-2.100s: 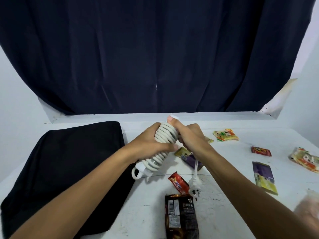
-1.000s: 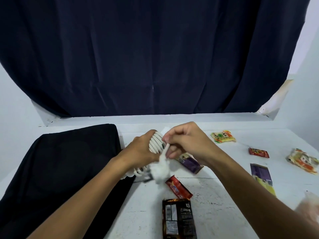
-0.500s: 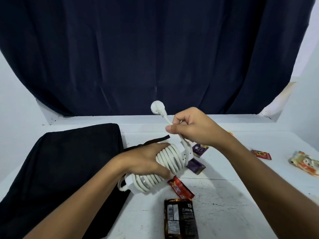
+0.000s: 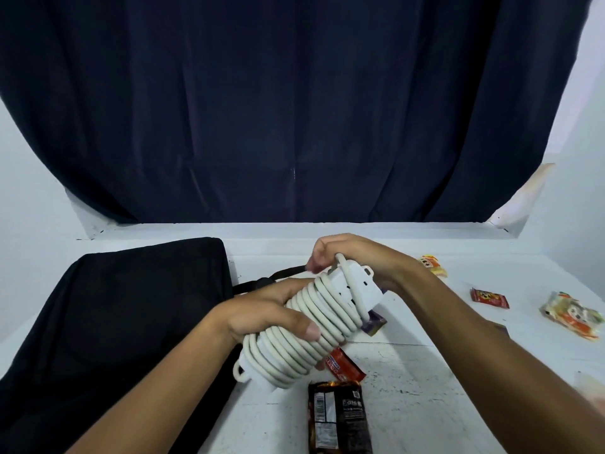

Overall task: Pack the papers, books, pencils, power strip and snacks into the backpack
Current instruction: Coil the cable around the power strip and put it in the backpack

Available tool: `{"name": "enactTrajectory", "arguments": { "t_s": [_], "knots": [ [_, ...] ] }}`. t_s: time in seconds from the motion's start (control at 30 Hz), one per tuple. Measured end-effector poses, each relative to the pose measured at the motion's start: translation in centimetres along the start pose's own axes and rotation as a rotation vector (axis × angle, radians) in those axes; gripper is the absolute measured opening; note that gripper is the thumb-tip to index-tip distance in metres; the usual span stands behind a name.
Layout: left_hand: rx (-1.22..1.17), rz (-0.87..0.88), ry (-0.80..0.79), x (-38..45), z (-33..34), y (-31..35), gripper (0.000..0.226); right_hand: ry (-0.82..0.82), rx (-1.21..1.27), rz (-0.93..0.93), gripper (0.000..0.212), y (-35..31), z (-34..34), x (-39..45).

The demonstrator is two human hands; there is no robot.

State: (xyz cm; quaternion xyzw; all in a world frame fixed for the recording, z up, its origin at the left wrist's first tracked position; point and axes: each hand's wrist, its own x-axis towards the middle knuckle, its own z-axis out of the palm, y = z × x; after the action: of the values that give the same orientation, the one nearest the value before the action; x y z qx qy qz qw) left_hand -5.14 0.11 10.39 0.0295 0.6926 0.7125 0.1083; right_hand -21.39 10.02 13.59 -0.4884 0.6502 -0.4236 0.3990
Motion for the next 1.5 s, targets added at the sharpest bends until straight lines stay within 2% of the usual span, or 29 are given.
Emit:
{"name": "enactTrajectory", "arguments": {
  "t_s": [0.07,0.2,0.3,0.4,0.5,0.57,0.67,0.8,0.87,0.93,1.0,1.07,1.17,1.23,1.33,1.4,1.5],
  "knots": [
    [-0.062,0.021,-0.018,0.0,-0.2,-0.3,0.055,-0.026,0.135,0.011,0.027,0.8,0.1,0.0],
    [-0.242,0.063,0.018,-0.5,-1.1,-0.9,0.059,0.054,0.409,-0.07,0.04,2.9,0.2,-0.3],
    [-0.321,0.082,0.044,-0.5,-1.7,-1.3,0.064,-0.011,0.639,-0.161,0.049,4.1,0.4,-0.7],
    [-0.363,0.092,0.111,-0.2,-1.9,-1.6,0.073,0.019,0.527,-0.165,0.064,4.5,1.2,-0.6],
    [-0.35,0.069,0.184,0.1,-2.0,-2.0,0.077,0.063,0.408,-0.183,0.052,4.4,1.9,-0.5],
    [-0.349,0.049,0.217,0.2,-2.1,-2.2,0.078,0.042,0.432,-0.151,0.047,4.1,2.0,-0.6],
    [-0.359,0.014,0.236,0.1,-2.5,-2.5,0.076,0.036,0.46,-0.077,0.051,4.2,2.2,-0.4],
    [-0.368,-0.097,0.169,-0.3,-2.8,-1.9,0.076,0.042,0.525,-0.022,0.052,4.8,2.8,-0.5],
    [-0.477,-0.146,0.163,-0.3,-3.3,-1.6,0.081,0.134,0.627,-0.01,0.053,5.8,3.5,-0.4],
    [-0.626,-0.125,0.173,-0.1,-4.1,-1.5,0.09,0.266,0.838,0.016,0.063,6.8,4.3,0.1],
    [-0.725,-0.083,0.146,0.1,-4.4,-1.7,0.1,0.381,1.009,0.038,0.062,7.3,4.9,0.4],
    [-0.771,-0.022,0.273,0.3,-4.5,-2.0,0.099,0.458,1.075,0.003,0.054,7.2,5.1,0.3],
    [-0.753,0.124,0.591,-0.1,-4.5,-1.8,0.078,0.547,1.155,-0.057,0.055,6.9,5.0,-0.1],
    [-0.739,0.268,0.695,-0.3,-4.4,-1.8,0.065,0.595,1.209,-0.085,0.058,6.9,5.1,-0.3],
    [-0.47,0.38,0.905,0.2,-3.4,-2.4,0.06,0.618,1.14,-0.123,0.061,6.6,5.3,-0.5],
    [-0.361,0.419,0.973,0.5,-2.8,-2.6,0.046,0.596,1.038,-0.117,0.057,6.2,5.0,-0.8],
    [-0.379,0.426,0.953,0.2,-3.0,-2.3,0.044,0.525,0.929,-0.112,0.056,5.6,4.3,-1.6]
  ]
}}
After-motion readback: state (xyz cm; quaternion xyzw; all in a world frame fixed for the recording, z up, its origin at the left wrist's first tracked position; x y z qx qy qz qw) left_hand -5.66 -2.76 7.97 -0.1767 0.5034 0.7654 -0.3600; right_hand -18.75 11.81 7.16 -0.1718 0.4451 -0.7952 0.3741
